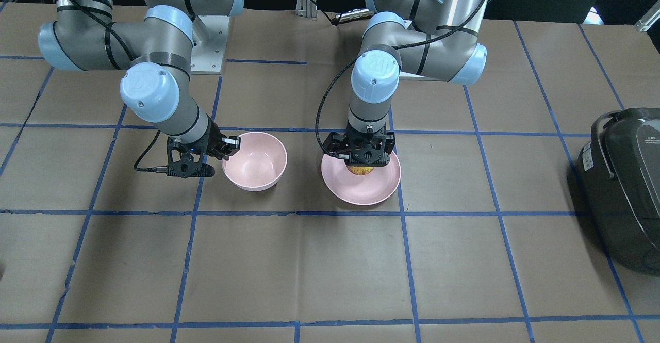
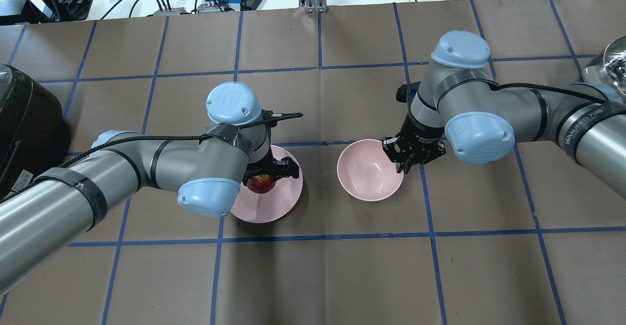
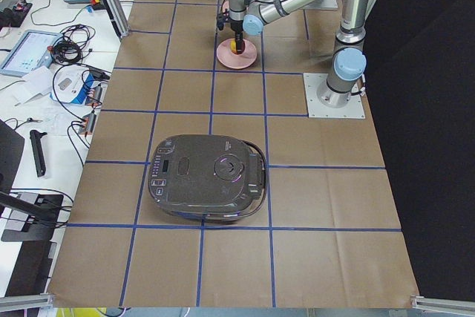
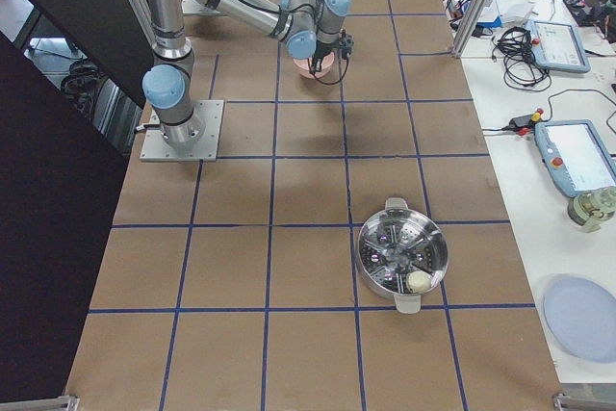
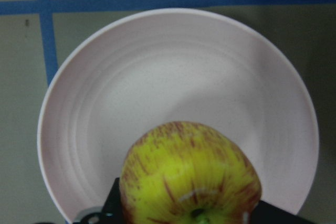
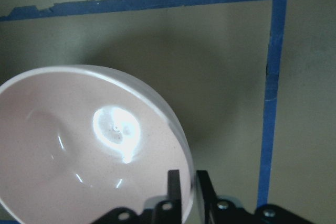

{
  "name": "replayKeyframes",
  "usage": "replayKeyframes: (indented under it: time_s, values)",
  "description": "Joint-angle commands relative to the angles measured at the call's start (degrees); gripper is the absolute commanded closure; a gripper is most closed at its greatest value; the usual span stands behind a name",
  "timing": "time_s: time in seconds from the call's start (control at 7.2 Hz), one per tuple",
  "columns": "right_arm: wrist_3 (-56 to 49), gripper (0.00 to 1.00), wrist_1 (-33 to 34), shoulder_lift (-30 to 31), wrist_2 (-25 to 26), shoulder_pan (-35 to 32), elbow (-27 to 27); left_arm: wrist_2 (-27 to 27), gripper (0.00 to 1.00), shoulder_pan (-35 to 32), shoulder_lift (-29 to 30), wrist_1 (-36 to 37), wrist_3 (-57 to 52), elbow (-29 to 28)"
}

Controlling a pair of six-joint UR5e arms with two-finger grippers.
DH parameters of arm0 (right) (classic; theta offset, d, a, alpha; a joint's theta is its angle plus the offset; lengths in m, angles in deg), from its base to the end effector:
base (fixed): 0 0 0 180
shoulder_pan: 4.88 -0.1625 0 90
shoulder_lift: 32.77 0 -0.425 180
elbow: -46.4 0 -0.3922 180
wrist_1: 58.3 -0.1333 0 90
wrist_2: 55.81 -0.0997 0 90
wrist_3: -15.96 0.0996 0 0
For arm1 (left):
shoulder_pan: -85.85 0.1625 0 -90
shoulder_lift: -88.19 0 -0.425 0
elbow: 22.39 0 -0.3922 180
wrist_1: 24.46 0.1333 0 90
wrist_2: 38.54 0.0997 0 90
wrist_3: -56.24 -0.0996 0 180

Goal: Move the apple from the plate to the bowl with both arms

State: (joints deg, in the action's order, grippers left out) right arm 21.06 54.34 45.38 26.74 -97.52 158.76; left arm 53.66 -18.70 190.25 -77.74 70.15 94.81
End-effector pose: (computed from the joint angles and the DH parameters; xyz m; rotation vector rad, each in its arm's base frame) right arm 0.1686 -0.4822 0.2412 0.0844 3.0082 0.3174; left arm -0.2478 -0.4395 0.2261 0.0186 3.0930 0.0519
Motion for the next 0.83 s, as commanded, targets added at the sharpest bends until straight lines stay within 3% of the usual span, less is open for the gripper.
replayKeyframes:
  time_s: [0.0,0.14,0.28,0.69]
  values:
    - [0.78,0.1,0.3,-0.63,2.35,0.0,-0.48,0.44,0.74,-0.39,-6.41,-5.67,0.85,-1.18]
    - [0.87,0.0,0.82,-0.03,2.53,0.35,-1.87,0.35,0.74,-0.83,-7.92,-8.92,1.29,-2.67]
    - [0.44,0.0,-0.48,0.76,4.19,1.39,-6.41,0.35,0.74,-2.23,-7.76,-9.65,3.82,-3.12]
    - [0.17,0.0,-17.22,8.3,9.11,3.86,-20.75,-4.03,0.74,-7.05,-6.18,-8.87,11.28,-7.32]
